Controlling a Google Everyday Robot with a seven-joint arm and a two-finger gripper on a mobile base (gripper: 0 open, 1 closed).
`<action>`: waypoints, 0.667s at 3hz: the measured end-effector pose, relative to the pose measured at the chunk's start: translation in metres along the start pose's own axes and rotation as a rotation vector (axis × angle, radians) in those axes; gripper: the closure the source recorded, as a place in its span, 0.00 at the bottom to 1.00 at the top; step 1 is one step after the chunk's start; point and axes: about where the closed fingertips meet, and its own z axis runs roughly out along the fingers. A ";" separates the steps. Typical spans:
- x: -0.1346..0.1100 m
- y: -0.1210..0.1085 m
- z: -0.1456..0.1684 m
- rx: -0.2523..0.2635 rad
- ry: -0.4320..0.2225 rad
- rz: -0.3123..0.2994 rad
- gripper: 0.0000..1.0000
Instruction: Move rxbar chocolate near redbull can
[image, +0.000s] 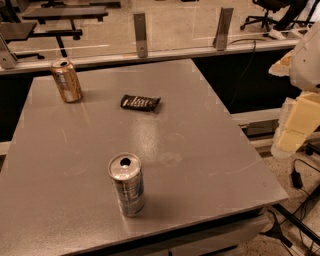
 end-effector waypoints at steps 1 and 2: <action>-0.010 -0.016 0.004 0.011 -0.031 0.000 0.00; -0.029 -0.041 0.015 0.016 -0.089 -0.007 0.00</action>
Offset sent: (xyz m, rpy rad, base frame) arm 0.0848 0.0317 0.0006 0.1380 -0.0569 0.0481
